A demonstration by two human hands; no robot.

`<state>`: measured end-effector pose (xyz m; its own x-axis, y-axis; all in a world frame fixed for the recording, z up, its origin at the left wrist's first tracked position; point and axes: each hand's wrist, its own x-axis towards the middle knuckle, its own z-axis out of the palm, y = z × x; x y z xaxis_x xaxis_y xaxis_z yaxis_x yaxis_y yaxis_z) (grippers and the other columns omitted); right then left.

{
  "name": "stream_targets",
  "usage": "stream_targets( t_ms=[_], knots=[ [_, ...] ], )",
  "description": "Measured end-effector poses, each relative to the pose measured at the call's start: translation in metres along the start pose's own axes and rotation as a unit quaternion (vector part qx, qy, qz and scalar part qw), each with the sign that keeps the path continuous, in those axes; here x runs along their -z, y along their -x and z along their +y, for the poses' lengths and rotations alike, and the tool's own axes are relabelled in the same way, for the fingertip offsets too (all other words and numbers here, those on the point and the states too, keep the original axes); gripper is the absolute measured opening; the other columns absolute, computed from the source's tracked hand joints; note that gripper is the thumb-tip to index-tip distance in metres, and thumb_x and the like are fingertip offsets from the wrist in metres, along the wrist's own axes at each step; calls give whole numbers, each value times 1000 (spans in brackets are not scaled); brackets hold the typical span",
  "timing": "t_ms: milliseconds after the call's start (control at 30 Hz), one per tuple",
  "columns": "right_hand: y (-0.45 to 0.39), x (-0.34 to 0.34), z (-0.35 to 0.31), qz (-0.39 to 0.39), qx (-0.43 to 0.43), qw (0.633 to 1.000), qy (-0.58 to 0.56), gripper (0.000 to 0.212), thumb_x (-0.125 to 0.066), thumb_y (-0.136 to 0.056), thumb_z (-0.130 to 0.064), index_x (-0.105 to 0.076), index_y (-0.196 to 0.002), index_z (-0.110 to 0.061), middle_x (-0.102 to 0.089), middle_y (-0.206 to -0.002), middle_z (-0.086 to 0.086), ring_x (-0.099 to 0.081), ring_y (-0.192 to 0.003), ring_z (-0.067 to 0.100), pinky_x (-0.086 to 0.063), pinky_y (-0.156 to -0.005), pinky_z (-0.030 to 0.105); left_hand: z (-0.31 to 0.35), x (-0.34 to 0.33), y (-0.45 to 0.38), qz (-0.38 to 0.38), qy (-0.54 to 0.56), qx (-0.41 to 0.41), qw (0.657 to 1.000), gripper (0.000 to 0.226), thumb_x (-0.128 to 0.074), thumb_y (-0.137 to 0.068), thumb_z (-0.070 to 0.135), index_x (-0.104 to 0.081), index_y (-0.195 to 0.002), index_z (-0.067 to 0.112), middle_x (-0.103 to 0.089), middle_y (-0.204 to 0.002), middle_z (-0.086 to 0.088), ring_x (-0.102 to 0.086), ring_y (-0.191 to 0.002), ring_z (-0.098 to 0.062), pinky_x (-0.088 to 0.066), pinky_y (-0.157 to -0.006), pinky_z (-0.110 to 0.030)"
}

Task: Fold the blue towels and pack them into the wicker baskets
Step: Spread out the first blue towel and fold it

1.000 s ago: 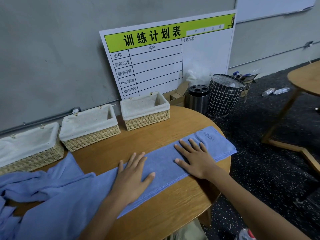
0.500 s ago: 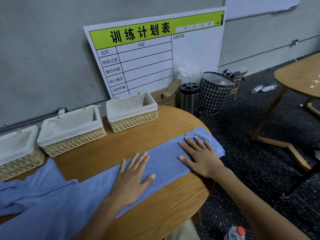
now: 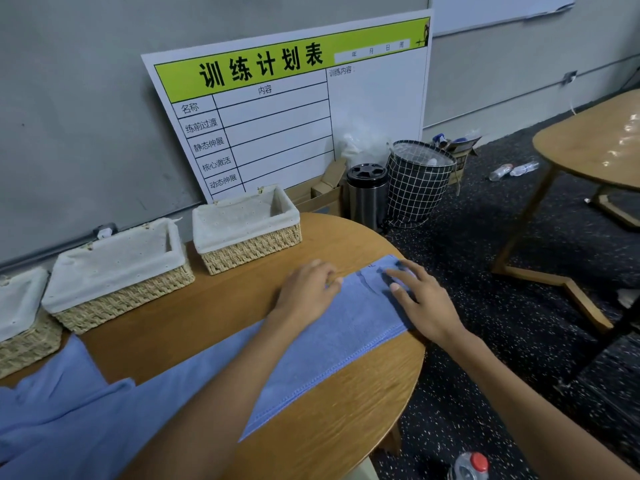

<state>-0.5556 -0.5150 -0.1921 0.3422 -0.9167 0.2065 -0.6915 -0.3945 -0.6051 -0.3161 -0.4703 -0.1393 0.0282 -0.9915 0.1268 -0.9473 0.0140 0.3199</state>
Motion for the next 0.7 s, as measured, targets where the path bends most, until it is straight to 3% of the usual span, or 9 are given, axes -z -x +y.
stream_targets(
  t_ms=[67, 133, 200, 300, 400, 500, 633, 700],
  knots=[
    [-2, -3, 1, 59, -29, 997, -47, 38, -50, -101, -39, -54, -138, -32, -41, -144, -3, -50, -123, 20, -48, -95, 43, 23, -15, -34, -20, 34, -16, 999, 38, -54, -101, 39, -62, -130, 17, -62, -122, -3, -59, -112, -23, -48, -97, -43],
    [-3, -1, 3, 72, -86, 990, -83, 44, -58, -97, -36, -49, -139, -25, -46, -130, 1, -53, -107, 17, -47, -83, 36, 44, -29, -60, -50, 43, -21, 998, 39, -55, -100, 39, -62, -130, 16, -62, -124, -6, -59, -113, -26, -48, -97, -45],
    [-4, 2, 6, 61, -136, 982, -120, 46, -63, -94, -39, -50, -134, -19, -54, -115, 0, -54, -97, 14, -45, -78, 32, 59, -38, -79, -66, 65, -16, 996, 30, -58, -98, 37, -68, -117, 15, -65, -120, -6, -60, -110, -26, -50, -95, -44],
    [-2, 7, 12, 31, -183, 968, -168, 32, -66, -92, -42, -59, -106, -15, -60, -90, -7, -56, -77, 7, -41, -60, 22, 68, -45, -97, -80, 119, -5, 990, 5, -63, -94, 21, -66, -97, 18, -69, -106, -4, -63, -100, -25, -52, -87, -44],
    [3, 15, 18, 16, -186, 954, -234, 31, -68, -92, -35, -62, -95, -5, -63, -78, 0, -58, -60, 5, -42, -48, 16, 64, -43, -103, -86, 186, -8, 979, 15, -66, -90, 8, -57, -91, 20, -65, -94, -4, -63, -91, -23, -53, -81, -40],
    [8, 26, 17, 29, -174, 943, -281, 23, -67, -93, -20, -62, -87, 1, -61, -68, 0, -55, -49, -1, -40, -45, 12, 55, -35, -107, -109, 240, -8, 965, 21, -72, -88, 8, -56, -98, 19, -65, -91, -4, -61, -80, -17, -48, -69, -29],
    [10, 34, 3, 76, -119, 950, -279, 19, -67, -93, -22, -61, -82, -9, -60, -71, -4, -53, -63, 6, -42, -56, 25, 49, -10, -105, -95, 290, -32, 952, 27, -74, -86, 5, -60, -104, 19, -69, -85, 2, -61, -67, -7, -48, -68, -28],
    [10, 37, -15, 85, -84, 946, -302, 18, -66, -94, -20, -60, -81, -9, -56, -68, -8, -50, -63, 5, -40, -57, 23, 47, 11, -98, -86, 322, -21, 943, 28, -73, -87, 4, -61, -111, 14, -68, -85, 3, -60, -56, -4, -49, -58, -24]
  ],
)
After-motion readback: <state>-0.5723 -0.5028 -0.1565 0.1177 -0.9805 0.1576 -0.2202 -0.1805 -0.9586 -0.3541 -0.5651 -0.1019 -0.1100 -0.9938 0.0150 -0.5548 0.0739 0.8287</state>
